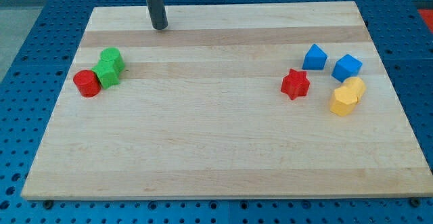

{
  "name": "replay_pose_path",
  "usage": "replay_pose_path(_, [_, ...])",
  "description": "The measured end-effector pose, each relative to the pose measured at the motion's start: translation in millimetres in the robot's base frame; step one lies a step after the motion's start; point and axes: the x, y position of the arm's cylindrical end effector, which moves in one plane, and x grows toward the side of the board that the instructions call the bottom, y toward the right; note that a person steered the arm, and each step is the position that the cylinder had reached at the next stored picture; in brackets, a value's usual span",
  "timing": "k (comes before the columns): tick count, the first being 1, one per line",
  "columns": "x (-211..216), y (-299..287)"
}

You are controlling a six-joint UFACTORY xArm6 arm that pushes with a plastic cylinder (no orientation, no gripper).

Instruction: Point your arm to the blue cube

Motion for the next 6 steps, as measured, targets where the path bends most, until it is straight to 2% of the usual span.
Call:
replay_pose_path(2, [5, -6])
replay_pose_path(3, [-8, 24])
replay_pose_path(4, [-21, 91])
replay_pose_path(5, [-19, 184])
replay_pose_path(6, [-11, 251])
